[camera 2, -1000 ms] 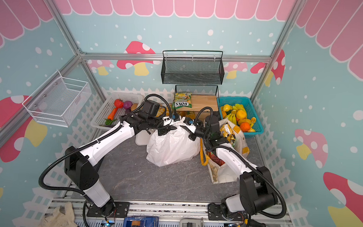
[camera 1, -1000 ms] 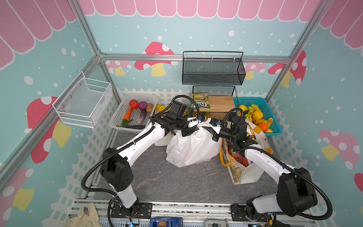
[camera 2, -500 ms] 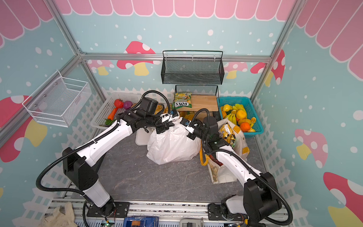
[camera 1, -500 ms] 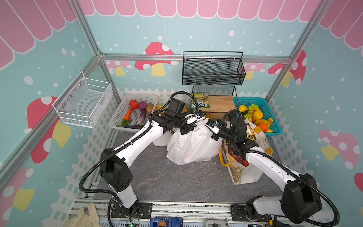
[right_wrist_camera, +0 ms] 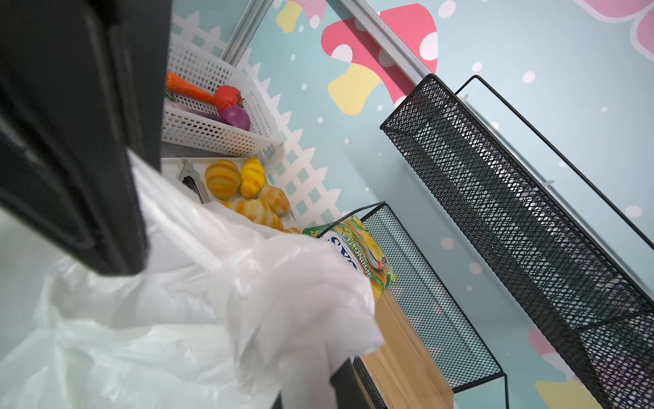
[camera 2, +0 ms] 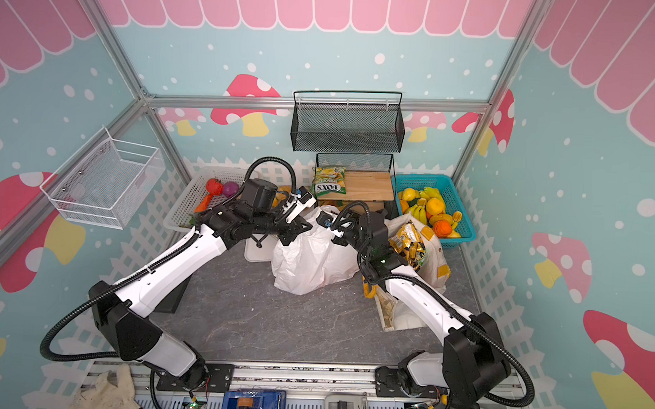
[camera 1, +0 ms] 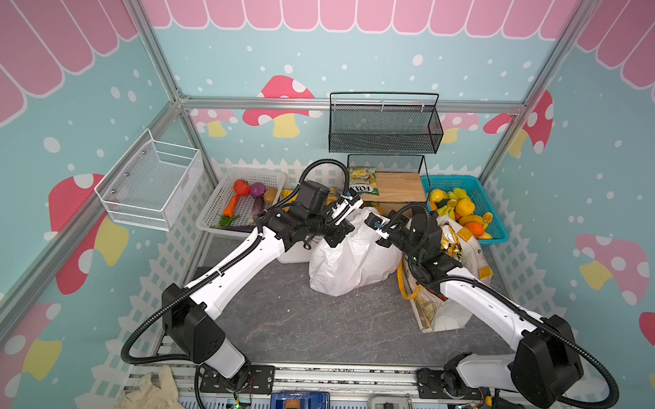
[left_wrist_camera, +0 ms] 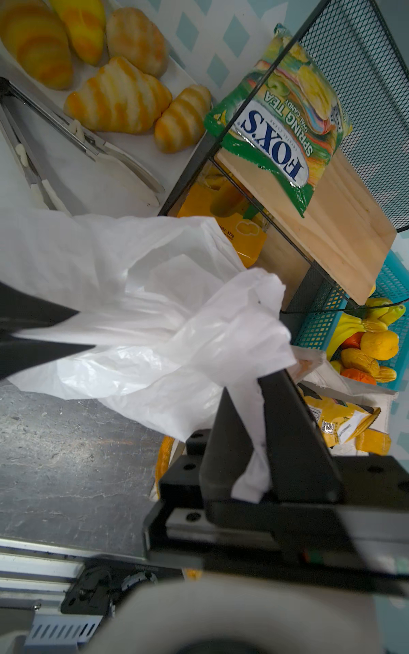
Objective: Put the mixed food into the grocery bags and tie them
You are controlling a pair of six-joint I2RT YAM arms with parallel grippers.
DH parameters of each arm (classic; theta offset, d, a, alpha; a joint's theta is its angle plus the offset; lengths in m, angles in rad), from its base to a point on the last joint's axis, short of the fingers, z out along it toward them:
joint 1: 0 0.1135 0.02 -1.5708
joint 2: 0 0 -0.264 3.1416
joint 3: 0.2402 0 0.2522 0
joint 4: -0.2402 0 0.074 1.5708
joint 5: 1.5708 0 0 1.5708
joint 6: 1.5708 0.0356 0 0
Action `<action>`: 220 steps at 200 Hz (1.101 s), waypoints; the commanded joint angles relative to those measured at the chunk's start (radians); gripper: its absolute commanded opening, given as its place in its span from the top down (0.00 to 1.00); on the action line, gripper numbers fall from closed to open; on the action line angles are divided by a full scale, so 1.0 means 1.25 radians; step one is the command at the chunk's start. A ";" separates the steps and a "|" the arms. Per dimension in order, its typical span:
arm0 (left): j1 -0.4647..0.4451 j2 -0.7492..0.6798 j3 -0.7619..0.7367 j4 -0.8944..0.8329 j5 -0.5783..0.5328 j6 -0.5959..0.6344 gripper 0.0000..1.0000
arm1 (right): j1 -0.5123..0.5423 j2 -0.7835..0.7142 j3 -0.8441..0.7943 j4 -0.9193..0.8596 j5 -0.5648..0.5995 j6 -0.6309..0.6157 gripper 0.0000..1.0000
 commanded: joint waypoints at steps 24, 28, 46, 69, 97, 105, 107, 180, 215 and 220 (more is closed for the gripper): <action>0.000 -0.025 -0.021 -0.026 0.013 -0.074 1.00 | -0.019 -0.027 -0.065 0.118 -0.008 0.068 1.00; 0.000 -0.022 -0.021 -0.024 0.022 -0.080 1.00 | -0.019 -0.029 -0.072 0.131 -0.013 0.076 1.00; -0.001 -0.011 -0.020 -0.016 0.071 -0.101 0.99 | -0.019 -0.028 -0.093 0.170 -0.055 0.113 1.00; -0.002 -0.004 -0.025 0.009 0.077 -0.094 0.88 | -0.019 -0.016 -0.099 0.177 -0.094 0.150 1.00; -0.003 -0.017 -0.027 0.037 0.011 -0.014 0.73 | -0.019 -0.018 -0.109 0.185 -0.100 0.159 1.00; -0.001 -0.024 -0.034 0.054 -0.009 0.017 0.68 | -0.019 -0.020 -0.111 0.184 -0.100 0.160 1.00; -0.001 -0.026 -0.035 0.058 -0.013 0.024 0.67 | -0.019 -0.021 -0.110 0.184 -0.100 0.159 1.00; -0.010 -0.024 -0.066 0.173 -0.110 0.288 0.33 | -0.020 -0.022 -0.105 0.174 -0.126 0.160 1.00; -0.010 0.023 -0.036 0.172 -0.097 0.334 0.31 | -0.019 -0.024 -0.104 0.173 -0.132 0.160 1.00; -0.010 0.028 -0.033 0.171 -0.088 0.339 0.31 | -0.019 -0.024 -0.104 0.172 -0.134 0.160 1.00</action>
